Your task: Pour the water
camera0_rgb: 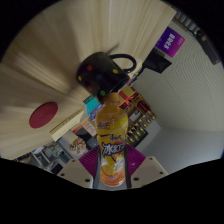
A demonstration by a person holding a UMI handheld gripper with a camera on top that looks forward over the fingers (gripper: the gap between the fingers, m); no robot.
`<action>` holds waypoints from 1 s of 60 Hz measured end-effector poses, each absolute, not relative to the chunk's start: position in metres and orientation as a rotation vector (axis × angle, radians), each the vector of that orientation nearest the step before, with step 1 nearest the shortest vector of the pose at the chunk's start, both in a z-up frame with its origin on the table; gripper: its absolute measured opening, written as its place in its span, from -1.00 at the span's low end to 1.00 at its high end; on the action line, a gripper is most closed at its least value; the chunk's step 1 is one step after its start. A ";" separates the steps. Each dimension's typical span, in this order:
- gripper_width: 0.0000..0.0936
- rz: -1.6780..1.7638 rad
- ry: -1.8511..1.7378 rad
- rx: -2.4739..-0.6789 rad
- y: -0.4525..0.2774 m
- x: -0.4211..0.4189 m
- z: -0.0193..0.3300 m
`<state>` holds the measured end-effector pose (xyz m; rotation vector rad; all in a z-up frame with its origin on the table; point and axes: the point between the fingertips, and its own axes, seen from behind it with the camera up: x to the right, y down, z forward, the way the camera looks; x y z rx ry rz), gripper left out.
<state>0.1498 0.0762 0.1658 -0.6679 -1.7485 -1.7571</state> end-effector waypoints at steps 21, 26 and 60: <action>-0.20 -0.795 -0.724 -1.388 0.078 0.183 0.218; -0.21 -0.329 -0.345 -1.489 0.068 0.189 0.202; -0.19 0.104 -0.008 -1.644 0.077 0.207 0.084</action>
